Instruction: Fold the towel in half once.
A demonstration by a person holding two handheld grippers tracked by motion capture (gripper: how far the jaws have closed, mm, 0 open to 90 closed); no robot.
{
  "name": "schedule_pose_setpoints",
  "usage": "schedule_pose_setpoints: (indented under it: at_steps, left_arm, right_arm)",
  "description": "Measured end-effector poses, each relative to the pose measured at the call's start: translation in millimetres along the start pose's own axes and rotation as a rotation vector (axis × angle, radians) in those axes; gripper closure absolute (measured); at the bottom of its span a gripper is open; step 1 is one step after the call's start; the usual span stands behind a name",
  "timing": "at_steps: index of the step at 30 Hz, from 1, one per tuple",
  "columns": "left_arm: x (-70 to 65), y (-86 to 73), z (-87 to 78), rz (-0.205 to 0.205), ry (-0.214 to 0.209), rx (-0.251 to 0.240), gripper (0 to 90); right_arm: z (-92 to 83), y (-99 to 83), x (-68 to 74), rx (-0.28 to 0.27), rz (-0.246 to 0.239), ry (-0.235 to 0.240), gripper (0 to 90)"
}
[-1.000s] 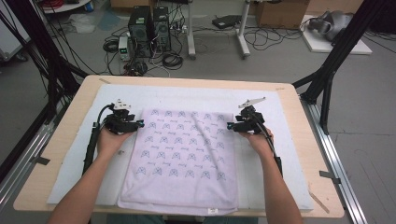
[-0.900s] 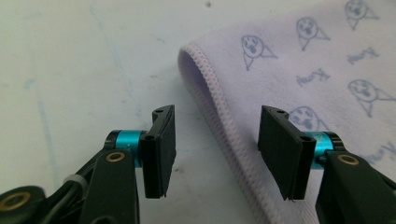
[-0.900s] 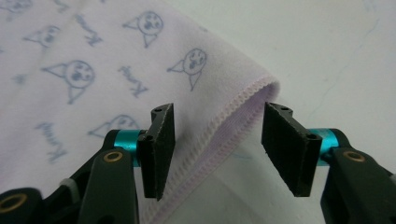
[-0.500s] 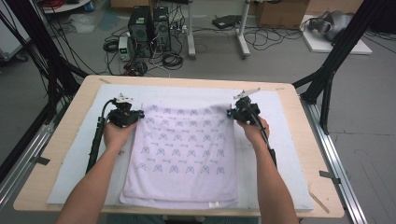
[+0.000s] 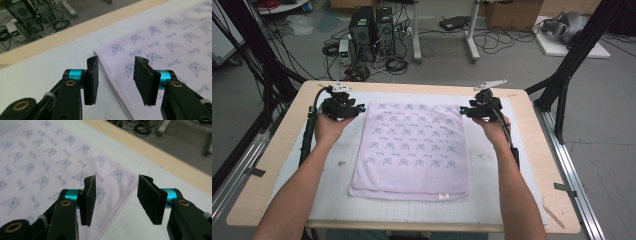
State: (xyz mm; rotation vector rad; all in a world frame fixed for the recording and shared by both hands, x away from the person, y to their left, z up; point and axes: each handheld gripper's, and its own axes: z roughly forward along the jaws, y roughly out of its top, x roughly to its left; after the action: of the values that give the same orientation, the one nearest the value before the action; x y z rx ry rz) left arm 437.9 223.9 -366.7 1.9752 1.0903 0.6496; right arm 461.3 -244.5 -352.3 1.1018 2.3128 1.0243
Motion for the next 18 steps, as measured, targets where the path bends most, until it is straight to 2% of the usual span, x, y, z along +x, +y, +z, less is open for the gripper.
schedule_pose_setpoints:
  at_steps: [1, 3, 5, 6, 7, 9, 11, 16, 18]
  left_arm:
    - [-1.7, -5.7, -2.1, 0.005, -0.007, 0.007, 55.3]
    - [-4.6, -16.4, -7.4, 0.010, -0.027, 0.009, 53.9]
    - [-8.0, -25.5, -13.2, 0.005, -0.053, 0.007, 51.6]
    - [-10.4, -29.4, -16.1, 0.005, -0.071, 0.014, 50.4]
    - [-13.0, -31.9, -18.5, 0.017, -0.090, 0.031, 49.3]
    - [-19.5, -38.7, -26.5, 0.037, -0.118, 0.010, 46.9]
    - [-25.3, -44.6, -35.0, 0.039, -0.144, 0.002, 44.6]
    - [-41.4, -61.8, -59.5, 0.077, -0.185, -0.018, 42.4]
    - [-49.1, -67.8, -66.8, 0.111, -0.200, -0.007, 42.3]
  right_arm:
    - [-0.5, -4.0, 1.9, 0.016, 0.009, 0.019, 46.2]
    - [-5.9, -12.5, 10.3, -0.012, -0.014, 0.040, 46.5]
    - [-12.0, -19.9, 18.9, -0.038, -0.012, 0.081, 46.2]
    - [-14.8, -22.5, 23.8, -0.036, -0.028, 0.086, 45.7]
    - [-17.4, -25.3, 28.6, -0.044, -0.039, 0.093, 45.7]
    - [-22.0, -30.8, 37.0, -0.051, -0.050, 0.118, 45.0]
    - [-26.9, -35.8, 46.4, -0.060, -0.059, 0.149, 44.6]
    - [-38.4, -52.5, 68.9, -0.057, -0.108, 0.200, 45.0]
    - [-43.4, -61.5, 79.3, -0.051, -0.134, 0.211, 45.2]
